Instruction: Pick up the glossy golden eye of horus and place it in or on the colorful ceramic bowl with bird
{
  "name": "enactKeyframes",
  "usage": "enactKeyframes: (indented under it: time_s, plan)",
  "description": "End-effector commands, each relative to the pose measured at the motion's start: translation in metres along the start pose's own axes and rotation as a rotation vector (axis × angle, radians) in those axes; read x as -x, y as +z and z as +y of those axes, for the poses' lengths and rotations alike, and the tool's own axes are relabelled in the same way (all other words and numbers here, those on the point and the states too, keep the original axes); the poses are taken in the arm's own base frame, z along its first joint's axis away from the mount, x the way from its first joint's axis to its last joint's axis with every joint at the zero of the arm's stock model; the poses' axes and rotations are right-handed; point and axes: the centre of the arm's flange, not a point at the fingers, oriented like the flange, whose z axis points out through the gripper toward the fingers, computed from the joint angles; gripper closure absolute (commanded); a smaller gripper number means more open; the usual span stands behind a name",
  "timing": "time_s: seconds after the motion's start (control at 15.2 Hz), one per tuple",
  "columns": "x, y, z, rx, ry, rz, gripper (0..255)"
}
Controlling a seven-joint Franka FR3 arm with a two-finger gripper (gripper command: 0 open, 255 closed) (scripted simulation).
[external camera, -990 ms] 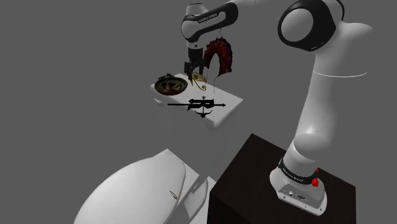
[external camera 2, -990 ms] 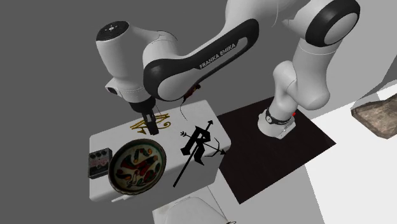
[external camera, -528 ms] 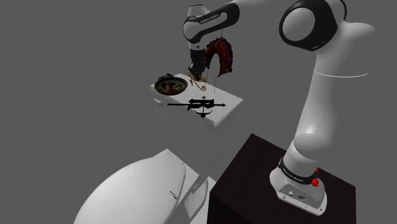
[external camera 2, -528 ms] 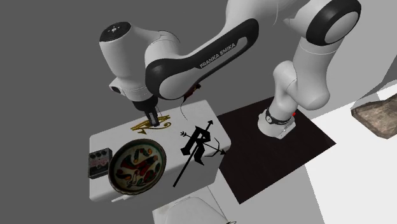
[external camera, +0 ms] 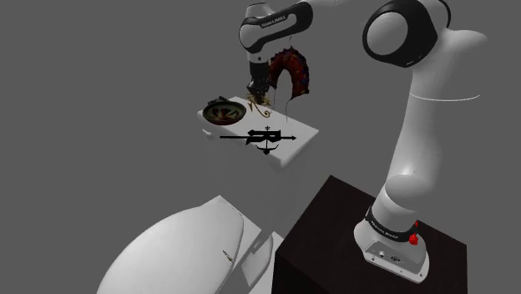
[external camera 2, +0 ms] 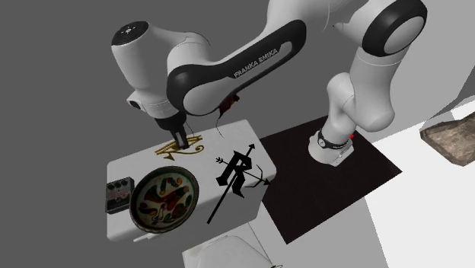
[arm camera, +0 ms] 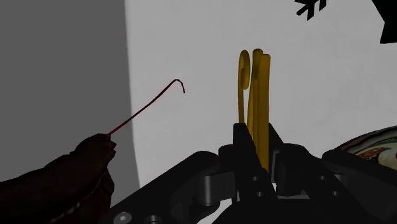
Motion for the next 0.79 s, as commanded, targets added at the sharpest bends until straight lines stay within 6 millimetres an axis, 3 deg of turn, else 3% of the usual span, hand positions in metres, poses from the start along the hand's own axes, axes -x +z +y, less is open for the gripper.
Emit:
enactKeyframes:
  time_s: [0.0, 0.73]
  plan:
    - [0.001, -0.011, 0.003, 0.002, 0.003, 0.002, 255]
    - [0.004, -0.069, 0.003, 0.002, 0.003, 0.002, 255]
